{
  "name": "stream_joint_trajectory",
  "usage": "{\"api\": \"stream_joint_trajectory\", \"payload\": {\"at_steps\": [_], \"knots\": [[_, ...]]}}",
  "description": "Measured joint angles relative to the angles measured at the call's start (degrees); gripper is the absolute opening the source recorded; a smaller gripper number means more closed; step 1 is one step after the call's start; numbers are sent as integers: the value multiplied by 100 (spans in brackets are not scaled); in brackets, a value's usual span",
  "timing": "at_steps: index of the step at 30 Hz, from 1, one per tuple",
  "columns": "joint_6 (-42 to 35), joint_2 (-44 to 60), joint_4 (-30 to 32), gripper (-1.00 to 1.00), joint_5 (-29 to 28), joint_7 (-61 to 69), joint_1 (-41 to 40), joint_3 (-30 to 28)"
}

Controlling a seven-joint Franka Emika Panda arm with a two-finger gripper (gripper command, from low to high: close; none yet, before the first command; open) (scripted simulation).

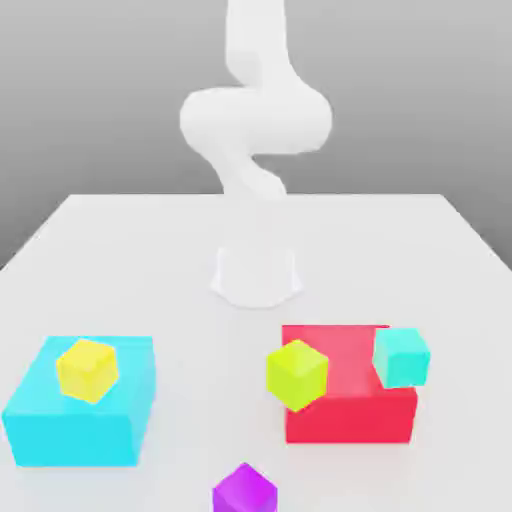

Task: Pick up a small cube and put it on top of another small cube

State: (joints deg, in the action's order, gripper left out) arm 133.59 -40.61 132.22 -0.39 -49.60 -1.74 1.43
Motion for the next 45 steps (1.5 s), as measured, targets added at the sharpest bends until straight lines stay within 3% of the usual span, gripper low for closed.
{"api": "stream_joint_trajectory", "payload": {"at_steps": [15,31,32,39,45], "knots": [[1087,3152,262,0,-484,-2447,-759,647],[2578,6439,348,0,-575,-4268,-597,400],[2729,6632,310,-100,-615,-4301,-560,354],[2769,6673,302,-100,-624,-4312,-554,347],[1953,5580,588,-100,-440,-3968,-670,556]]}}
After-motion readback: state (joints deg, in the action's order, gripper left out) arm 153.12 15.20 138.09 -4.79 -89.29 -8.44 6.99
